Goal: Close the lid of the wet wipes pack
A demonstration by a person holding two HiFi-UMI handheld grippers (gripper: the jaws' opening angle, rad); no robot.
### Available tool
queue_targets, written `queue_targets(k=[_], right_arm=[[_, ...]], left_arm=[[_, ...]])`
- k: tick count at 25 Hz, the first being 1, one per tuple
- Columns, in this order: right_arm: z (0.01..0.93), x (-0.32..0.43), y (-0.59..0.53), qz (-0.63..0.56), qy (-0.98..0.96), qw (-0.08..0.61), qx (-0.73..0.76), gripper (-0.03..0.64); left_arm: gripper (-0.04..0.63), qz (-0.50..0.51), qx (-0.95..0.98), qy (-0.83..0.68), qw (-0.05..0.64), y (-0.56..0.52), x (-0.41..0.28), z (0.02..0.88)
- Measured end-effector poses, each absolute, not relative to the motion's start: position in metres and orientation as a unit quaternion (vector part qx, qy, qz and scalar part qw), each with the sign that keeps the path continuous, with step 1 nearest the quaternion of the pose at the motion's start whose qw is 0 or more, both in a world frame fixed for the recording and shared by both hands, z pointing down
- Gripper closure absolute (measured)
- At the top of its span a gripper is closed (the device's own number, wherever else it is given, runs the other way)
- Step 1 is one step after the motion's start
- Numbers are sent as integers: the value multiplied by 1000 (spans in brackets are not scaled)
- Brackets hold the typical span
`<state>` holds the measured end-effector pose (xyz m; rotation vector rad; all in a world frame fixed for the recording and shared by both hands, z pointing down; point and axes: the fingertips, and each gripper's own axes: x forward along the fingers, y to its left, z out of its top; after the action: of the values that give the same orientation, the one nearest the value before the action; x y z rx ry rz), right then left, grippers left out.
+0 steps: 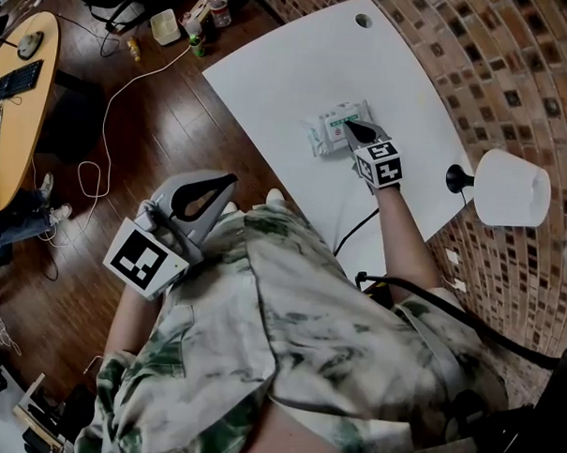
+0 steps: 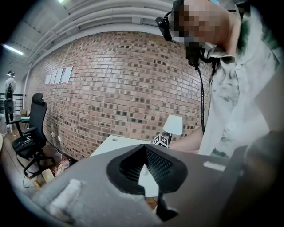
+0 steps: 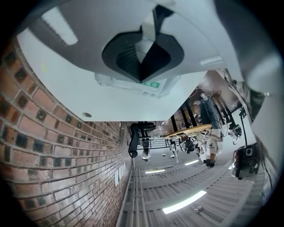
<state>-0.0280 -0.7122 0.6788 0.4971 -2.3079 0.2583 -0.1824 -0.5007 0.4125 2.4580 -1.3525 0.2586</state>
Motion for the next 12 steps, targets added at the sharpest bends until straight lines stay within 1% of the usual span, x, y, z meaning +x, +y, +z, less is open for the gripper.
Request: queue_targets(k=[12], right_arm=[[629,-24,-683,75,-905,339,247,615]], left_arm=[[594,84,885,-436,140,-473,-200,404]])
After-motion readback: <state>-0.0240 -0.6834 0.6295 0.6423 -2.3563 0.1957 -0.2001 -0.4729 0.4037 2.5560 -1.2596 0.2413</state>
